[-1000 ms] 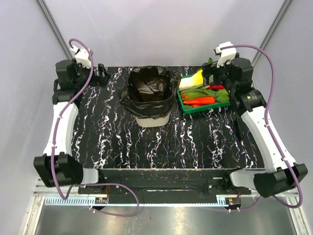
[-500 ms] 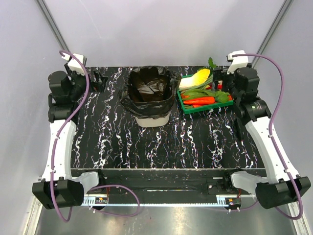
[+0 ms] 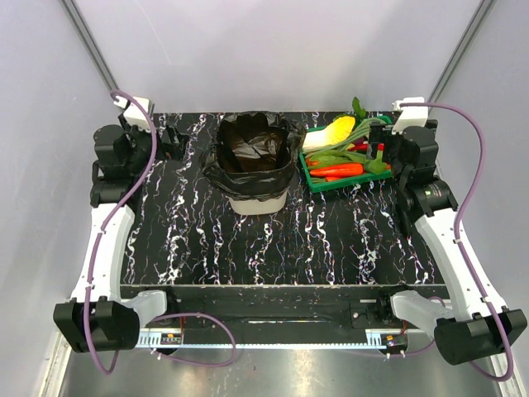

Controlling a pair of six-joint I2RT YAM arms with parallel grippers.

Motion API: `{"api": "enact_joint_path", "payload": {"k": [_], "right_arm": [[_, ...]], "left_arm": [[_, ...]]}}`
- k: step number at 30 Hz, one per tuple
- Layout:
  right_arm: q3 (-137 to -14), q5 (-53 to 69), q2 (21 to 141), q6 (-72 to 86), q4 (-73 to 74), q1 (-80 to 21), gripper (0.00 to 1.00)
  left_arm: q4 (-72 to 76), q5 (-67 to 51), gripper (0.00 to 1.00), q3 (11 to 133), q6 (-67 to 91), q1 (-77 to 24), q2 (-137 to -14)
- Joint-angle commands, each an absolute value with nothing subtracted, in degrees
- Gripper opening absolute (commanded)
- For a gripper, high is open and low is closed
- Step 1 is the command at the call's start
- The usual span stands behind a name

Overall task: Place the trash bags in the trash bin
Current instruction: Reset both arms

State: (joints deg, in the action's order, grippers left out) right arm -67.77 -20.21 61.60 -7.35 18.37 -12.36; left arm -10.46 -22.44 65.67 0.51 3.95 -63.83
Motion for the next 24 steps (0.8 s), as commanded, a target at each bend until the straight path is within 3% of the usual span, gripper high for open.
{"api": "enact_joint_path", "payload": {"k": [1,24], "right_arm": [[-67.7,-24.5,60.3,-7.9,13.4,-12.0,1.00],[-68.6,-24.3,63.9,-7.1,13.5,-10.2,1.00]], "left_arm": [[-4.3,-18.8,0.99,64.0,0.4,1.8,-62.2],[-1.8,-16.6,0.99,63.6,-1.8,0.4,-64.5]]}}
